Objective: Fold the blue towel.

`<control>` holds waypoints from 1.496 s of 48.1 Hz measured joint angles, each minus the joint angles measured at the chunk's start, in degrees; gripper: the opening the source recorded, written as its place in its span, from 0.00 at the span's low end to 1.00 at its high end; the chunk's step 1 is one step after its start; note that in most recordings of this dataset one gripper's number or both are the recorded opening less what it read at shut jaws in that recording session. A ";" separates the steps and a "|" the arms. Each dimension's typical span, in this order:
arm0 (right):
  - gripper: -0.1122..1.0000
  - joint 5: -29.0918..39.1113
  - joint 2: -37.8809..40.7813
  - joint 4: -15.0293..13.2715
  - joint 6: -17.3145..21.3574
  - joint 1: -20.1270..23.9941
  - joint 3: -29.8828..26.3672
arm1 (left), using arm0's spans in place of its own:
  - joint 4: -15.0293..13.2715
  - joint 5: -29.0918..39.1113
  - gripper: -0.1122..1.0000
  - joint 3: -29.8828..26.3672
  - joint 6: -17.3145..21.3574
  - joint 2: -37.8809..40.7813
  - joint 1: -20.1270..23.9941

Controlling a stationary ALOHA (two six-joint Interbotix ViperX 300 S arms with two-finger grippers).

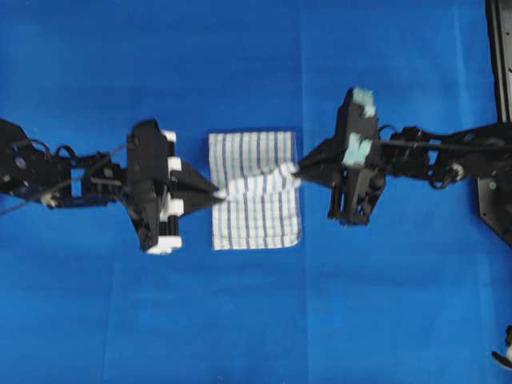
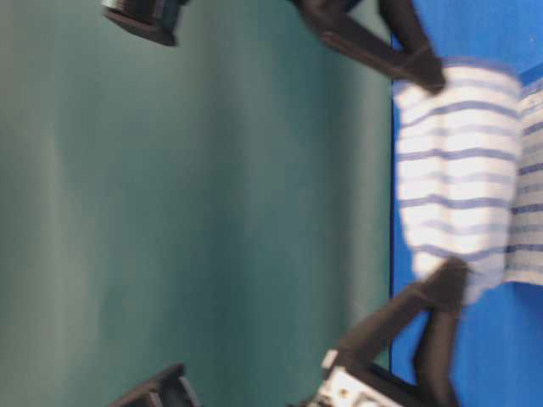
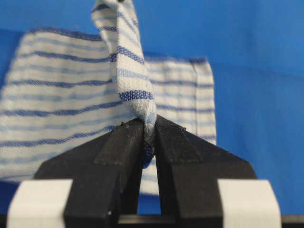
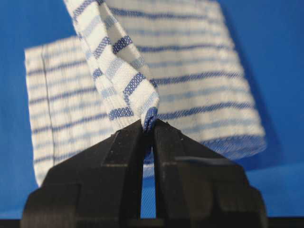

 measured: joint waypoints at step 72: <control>0.90 -3.25 0.79 6.59 -1.05 7.65 -0.44 | 0.00 2.37 0.63 5.71 -0.97 -6.33 -1.49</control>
